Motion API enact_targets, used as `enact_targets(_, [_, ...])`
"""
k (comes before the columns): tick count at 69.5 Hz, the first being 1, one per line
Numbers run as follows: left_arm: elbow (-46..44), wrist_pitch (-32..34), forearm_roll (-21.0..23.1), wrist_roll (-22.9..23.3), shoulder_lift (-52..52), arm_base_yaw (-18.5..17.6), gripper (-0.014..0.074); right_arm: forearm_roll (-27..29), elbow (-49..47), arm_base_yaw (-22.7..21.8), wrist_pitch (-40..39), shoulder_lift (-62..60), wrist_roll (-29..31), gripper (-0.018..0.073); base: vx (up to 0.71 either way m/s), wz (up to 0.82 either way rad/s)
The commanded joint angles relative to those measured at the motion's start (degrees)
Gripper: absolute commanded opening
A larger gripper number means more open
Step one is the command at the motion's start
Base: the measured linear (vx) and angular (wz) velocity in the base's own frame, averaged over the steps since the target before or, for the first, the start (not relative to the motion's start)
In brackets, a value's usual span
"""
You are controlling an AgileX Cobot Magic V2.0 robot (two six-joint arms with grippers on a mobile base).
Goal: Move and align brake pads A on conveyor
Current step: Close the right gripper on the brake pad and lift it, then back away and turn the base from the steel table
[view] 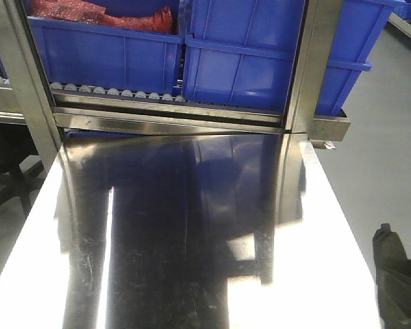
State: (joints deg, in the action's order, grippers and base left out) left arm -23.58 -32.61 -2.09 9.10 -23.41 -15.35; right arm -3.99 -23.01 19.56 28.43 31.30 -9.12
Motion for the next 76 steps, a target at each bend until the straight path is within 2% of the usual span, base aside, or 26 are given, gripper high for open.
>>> enact_targets(1, [-1.65, 5.11, 0.17, 0.05, -0.31, -0.37, 0.0209, -0.7, -1.63, -0.09, -4.31, -1.46, 0.47, 0.0099, 0.0, 0.0])
enact_targets(76, [-1.65, 5.11, 0.17, 0.05, -0.31, -0.37, 0.0209, -0.63, -1.63, -0.09, -4.18, -1.61, 0.41, 0.0099, 0.0, 0.0])
